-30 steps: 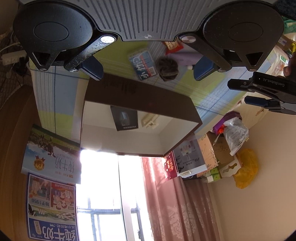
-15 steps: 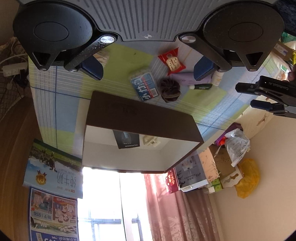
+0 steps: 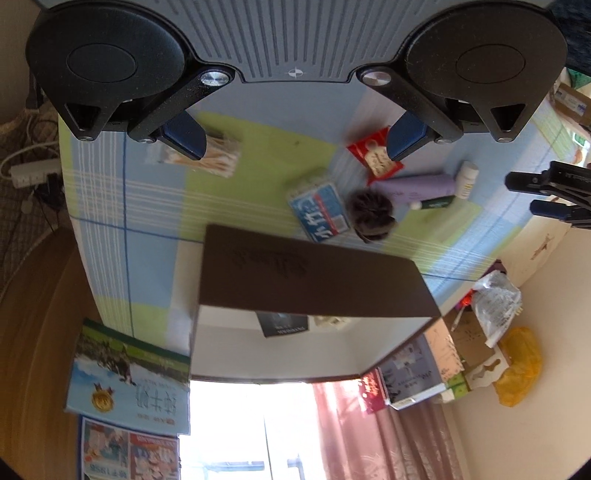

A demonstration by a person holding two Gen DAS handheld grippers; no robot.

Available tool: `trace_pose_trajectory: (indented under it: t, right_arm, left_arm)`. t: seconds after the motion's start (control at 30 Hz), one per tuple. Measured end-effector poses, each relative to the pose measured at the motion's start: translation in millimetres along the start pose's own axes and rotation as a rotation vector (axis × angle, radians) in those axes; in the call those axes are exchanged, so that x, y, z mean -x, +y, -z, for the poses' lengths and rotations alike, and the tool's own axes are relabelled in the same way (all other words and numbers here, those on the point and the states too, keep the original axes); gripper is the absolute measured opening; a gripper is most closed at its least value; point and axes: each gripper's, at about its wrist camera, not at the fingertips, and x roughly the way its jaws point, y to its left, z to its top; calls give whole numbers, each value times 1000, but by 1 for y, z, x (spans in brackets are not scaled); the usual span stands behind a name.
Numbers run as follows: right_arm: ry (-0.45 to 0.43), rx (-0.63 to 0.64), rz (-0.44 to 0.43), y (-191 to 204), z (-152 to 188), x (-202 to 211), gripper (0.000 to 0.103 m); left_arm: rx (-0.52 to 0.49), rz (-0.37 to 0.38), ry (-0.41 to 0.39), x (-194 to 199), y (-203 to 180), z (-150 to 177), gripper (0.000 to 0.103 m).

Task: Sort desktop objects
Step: 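Grasp the white pill bottle with the left tool while the right tool grasps the cotton swab bag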

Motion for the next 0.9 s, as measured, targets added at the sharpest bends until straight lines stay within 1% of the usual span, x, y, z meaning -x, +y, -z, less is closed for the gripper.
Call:
trace_pose_trajectory:
  t: [0.17, 0.37, 0.47, 0.6, 0.77, 0.9]
  right_arm:
    - [5, -3, 19, -12, 3, -6, 101]
    - [11, 25, 35, -22, 8, -18, 101]
    - [14, 75, 21, -29, 9, -26, 101]
    - [11, 177, -3, -40, 12, -36, 100]
    - [46, 291, -28, -55, 12, -53, 88]
    - [84, 371, -13, -63, 12, -74, 81]
  left_arm:
    - [12, -11, 31, -13, 5, 2, 82]
    - [17, -25, 56, -28, 10, 5, 79]
    - [29, -27, 68, -34, 13, 6, 77]
    - [38, -35, 83, -41, 14, 6, 77]
    - [40, -41, 84, -47, 14, 5, 77]
    - [50, -46, 100, -55, 15, 7, 74]
